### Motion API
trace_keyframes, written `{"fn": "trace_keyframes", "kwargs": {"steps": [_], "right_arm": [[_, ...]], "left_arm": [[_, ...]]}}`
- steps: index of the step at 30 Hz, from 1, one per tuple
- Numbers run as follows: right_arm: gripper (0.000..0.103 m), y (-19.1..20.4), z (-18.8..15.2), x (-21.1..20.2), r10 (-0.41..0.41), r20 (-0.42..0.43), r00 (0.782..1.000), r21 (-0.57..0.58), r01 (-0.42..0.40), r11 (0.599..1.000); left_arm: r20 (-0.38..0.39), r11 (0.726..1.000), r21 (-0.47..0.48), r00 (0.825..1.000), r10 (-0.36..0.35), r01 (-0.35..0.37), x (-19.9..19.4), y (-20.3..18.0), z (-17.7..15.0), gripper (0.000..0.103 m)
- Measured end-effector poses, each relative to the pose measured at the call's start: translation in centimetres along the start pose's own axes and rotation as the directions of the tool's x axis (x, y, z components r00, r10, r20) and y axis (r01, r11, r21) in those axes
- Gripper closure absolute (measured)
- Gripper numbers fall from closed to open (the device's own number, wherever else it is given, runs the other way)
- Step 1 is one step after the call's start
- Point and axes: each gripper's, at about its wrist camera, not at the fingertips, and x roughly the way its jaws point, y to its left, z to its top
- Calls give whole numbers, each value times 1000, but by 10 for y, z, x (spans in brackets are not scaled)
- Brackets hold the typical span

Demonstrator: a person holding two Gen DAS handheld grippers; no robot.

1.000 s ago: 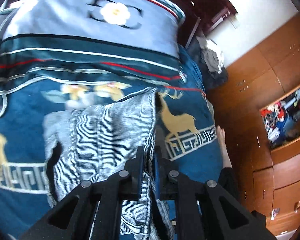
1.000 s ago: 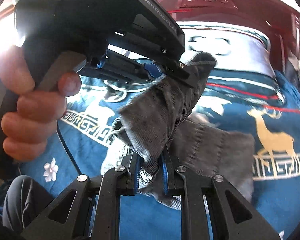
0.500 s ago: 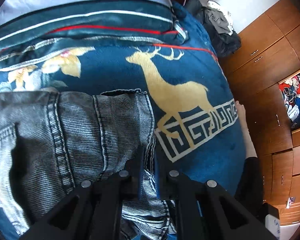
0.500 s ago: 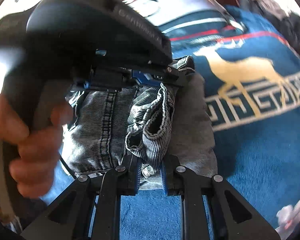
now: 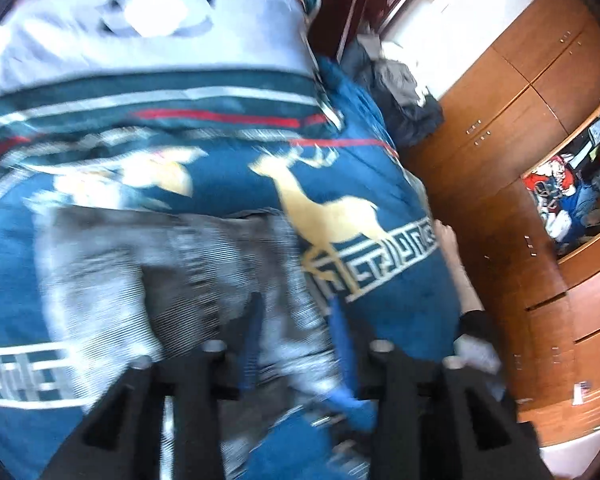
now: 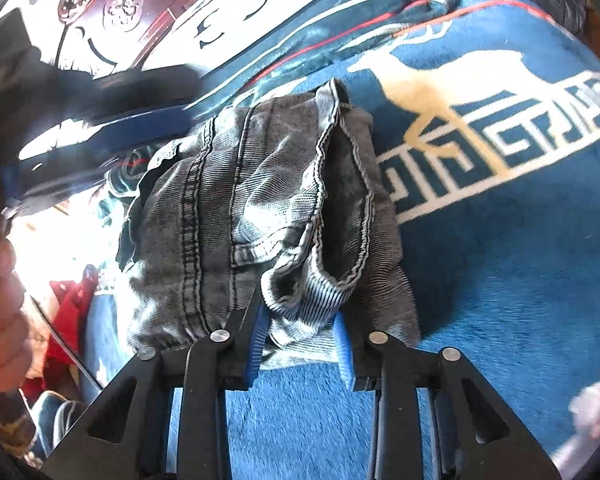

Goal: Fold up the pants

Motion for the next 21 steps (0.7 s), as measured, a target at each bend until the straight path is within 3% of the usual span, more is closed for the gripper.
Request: {"fn": "trace_keyframes", "kwargs": {"steps": [2, 3, 6, 10, 13, 16, 18, 20, 21], "right_arm": [[49, 2, -1, -11, -38, 21, 999, -11, 38, 999], [45, 2, -2, -18, -58, 43, 997, -10, 58, 998], [44, -1, 1, -34, -95, 93, 991, 1, 96, 995], [45, 6, 12, -46, -65, 140, 988, -22, 69, 997], [47, 19, 20, -39, -43, 130, 991, -103, 57, 993], [51, 26, 25, -19, -79, 80, 994, -170, 91, 981], [58, 24, 26, -5, -100, 33, 994, -176, 104, 979], [75, 22, 24, 6, -124, -8, 992, -175, 121, 977], [78, 20, 22, 10, -134, -19, 991, -178, 129, 976]], "left_arm": [[40, 998, 22, 998, 52, -53, -21, 12, -13, 52], [51, 996, 30, 995, 85, -86, -30, 20, -22, 52], [57, 991, 15, 989, 134, -135, -44, 44, -45, 52], [27, 990, -69, 991, 128, -126, -37, 74, -71, 52], [-15, 988, -98, 993, 118, -119, -18, 81, -82, 52], [-30, 986, -103, 991, 127, -130, -1, 80, -90, 52], [-39, 984, -122, 991, 127, -130, 5, 83, -93, 52], [-53, 982, -125, 989, 135, -141, 13, 84, -94, 52], [-56, 982, -115, 988, 143, -148, 15, 83, -95, 52]]}}
